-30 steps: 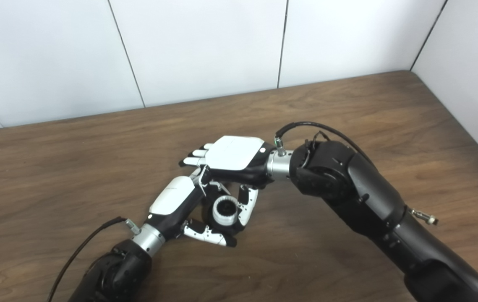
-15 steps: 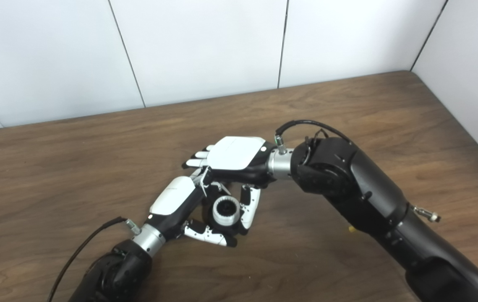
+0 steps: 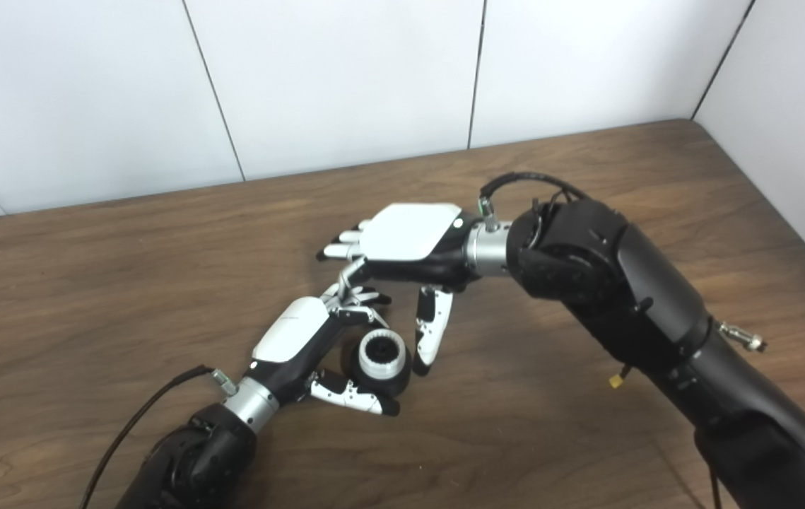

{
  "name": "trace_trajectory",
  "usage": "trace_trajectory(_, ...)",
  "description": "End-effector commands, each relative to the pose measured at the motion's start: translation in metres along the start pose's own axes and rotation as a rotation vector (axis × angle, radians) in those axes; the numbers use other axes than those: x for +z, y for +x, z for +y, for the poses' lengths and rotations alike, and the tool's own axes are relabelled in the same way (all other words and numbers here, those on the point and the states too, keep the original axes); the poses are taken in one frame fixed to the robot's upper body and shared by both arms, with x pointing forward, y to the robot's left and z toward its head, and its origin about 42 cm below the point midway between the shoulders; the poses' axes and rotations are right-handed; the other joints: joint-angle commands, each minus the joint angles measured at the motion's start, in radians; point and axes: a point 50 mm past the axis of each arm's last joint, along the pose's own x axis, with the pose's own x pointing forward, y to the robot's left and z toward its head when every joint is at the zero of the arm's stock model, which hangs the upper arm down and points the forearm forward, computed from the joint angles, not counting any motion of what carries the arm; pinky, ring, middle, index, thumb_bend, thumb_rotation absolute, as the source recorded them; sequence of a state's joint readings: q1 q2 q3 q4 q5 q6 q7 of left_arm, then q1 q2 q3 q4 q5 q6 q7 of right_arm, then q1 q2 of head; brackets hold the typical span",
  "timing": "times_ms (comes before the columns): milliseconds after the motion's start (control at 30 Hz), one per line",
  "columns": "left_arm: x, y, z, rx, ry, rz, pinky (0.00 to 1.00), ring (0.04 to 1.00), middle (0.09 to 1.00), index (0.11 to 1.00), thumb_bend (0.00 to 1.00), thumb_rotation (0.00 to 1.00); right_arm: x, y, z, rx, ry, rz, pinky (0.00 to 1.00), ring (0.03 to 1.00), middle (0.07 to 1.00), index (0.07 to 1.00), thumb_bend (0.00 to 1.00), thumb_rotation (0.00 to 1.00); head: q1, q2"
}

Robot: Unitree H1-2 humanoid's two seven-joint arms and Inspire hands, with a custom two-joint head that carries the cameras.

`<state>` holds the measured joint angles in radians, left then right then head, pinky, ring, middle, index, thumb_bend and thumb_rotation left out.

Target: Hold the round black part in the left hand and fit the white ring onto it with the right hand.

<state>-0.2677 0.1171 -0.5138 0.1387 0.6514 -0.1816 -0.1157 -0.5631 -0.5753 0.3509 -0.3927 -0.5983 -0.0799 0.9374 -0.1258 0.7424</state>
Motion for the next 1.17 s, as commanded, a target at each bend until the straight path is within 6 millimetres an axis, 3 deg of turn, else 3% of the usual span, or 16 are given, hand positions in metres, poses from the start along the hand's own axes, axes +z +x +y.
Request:
trace_trajectory(0, 0.002, 0.004, -0.001, -0.008, -0.002, -0.018, 1.0, 0.905, 0.864, 0.477, 0.51, 0.05, 0.001, -0.011, -0.025, -0.079, -0.043, 0.005, 1.0, 1.0, 1.0, 0.781, 1.0, 0.37, 0.0, 0.001)
trace_trajectory(400, -0.001, 0.004, -0.003, -0.005, -0.013, -0.015, 1.0, 0.905, 0.863, 0.477, 0.51, 0.05, -0.002, -0.034, -0.054, -0.191, 0.01, 0.01, 1.0, 1.0, 1.0, 0.789, 1.0, 0.39, 0.001, -0.008)
trace_trajectory(500, -0.001, 0.004, -0.002, -0.002, -0.013, -0.015, 1.0, 0.906, 0.863, 0.477, 0.51, 0.05, -0.005, -0.054, -0.065, -0.292, 0.065, 0.012, 1.0, 1.0, 1.0, 0.826, 1.0, 0.45, 0.003, -0.011)
trace_trajectory(600, -0.003, 0.004, -0.002, 0.001, -0.012, -0.015, 1.0, 0.905, 0.86, 0.477, 0.51, 0.05, -0.014, -0.077, -0.061, -0.409, 0.119, 0.025, 1.0, 1.0, 1.0, 0.892, 1.0, 0.59, 0.002, -0.015)
trace_trajectory(667, -0.004, 0.003, -0.001, 0.005, -0.013, -0.014, 1.0, 0.905, 0.86, 0.477, 0.51, 0.05, -0.019, -0.09, -0.052, -0.474, 0.173, 0.053, 0.79, 0.996, 1.0, 0.922, 0.97, 0.63, 0.002, -0.018)
trace_trajectory(733, -0.005, 0.003, -0.001, 0.009, -0.016, -0.014, 1.0, 0.905, 0.858, 0.477, 0.51, 0.05, -0.023, -0.1, -0.039, -0.53, 0.223, 0.092, 0.74, 0.995, 1.0, 0.934, 0.95, 0.68, 0.002, -0.02)
trace_trajectory(833, -0.006, 0.001, 0.0, 0.013, -0.025, -0.013, 1.0, 0.906, 0.856, 0.477, 0.51, 0.05, -0.028, -0.111, -0.016, -0.606, 0.306, 0.179, 0.73, 0.987, 1.0, 0.961, 0.92, 0.73, 0.007, -0.022)
trace_trajectory(867, -0.007, 0.001, 0.0, 0.013, -0.026, -0.012, 1.0, 0.906, 0.855, 0.477, 0.51, 0.05, -0.029, -0.114, -0.008, -0.636, 0.349, 0.208, 0.73, 0.987, 1.0, 0.985, 0.87, 0.78, 0.008, -0.022)
trace_trajectory(933, -0.007, 0.0, 0.002, 0.014, -0.023, -0.011, 1.0, 0.905, 0.856, 0.477, 0.51, 0.05, -0.03, -0.118, 0.011, -0.693, 0.42, 0.26, 0.75, 0.974, 1.0, 0.981, 0.88, 0.79, 0.009, -0.022)
trace_trajectory(1000, -0.009, -0.001, 0.004, 0.013, -0.018, -0.007, 1.0, 0.902, 0.855, 0.477, 0.51, 0.05, -0.028, -0.117, 0.032, -0.762, 0.511, 0.278, 0.81, 0.97, 0.993, 0.985, 0.84, 0.8, 0.008, -0.024)
trace_trajectory(1133, -0.012, -0.003, 0.007, 0.006, -0.007, 0.005, 1.0, 0.904, 0.854, 0.478, 0.51, 0.05, -0.016, -0.114, 0.081, -0.86, 0.783, 0.303, 0.81, 0.986, 0.999, 0.999, 0.74, 0.81, 0.005, -0.026)
